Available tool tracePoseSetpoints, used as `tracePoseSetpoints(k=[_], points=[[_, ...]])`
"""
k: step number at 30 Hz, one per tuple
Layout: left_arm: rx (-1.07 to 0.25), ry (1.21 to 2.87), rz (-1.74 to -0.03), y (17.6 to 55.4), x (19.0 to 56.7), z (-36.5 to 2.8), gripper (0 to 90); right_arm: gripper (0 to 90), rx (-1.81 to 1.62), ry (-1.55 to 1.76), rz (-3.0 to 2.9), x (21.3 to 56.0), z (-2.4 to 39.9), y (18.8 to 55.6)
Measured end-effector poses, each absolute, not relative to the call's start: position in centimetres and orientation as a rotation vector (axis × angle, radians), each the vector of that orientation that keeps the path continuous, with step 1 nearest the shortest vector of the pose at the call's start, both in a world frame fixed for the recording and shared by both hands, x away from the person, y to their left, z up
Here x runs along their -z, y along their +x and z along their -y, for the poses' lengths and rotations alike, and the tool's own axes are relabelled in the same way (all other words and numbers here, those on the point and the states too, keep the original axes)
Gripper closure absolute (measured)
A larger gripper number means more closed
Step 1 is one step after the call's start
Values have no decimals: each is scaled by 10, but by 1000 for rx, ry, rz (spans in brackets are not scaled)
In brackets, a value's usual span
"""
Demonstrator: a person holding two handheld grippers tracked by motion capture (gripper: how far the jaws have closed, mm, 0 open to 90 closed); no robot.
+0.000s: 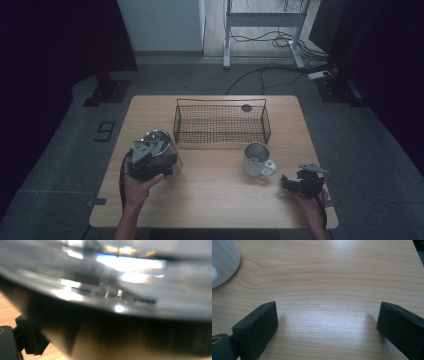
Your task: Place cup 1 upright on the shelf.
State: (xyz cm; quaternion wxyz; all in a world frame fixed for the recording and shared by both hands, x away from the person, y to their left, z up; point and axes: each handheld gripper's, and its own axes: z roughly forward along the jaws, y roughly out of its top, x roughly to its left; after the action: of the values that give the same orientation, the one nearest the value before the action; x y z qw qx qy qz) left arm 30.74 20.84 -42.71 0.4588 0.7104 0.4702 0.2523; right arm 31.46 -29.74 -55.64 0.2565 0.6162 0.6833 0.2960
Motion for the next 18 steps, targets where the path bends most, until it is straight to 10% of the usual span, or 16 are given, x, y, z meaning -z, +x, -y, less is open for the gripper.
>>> tracePoseSetpoints(k=[18], points=[[-646, 1756, -1126, 319, 404, -204, 40, 40, -803, 1675, -1848, 556, 298, 314]])
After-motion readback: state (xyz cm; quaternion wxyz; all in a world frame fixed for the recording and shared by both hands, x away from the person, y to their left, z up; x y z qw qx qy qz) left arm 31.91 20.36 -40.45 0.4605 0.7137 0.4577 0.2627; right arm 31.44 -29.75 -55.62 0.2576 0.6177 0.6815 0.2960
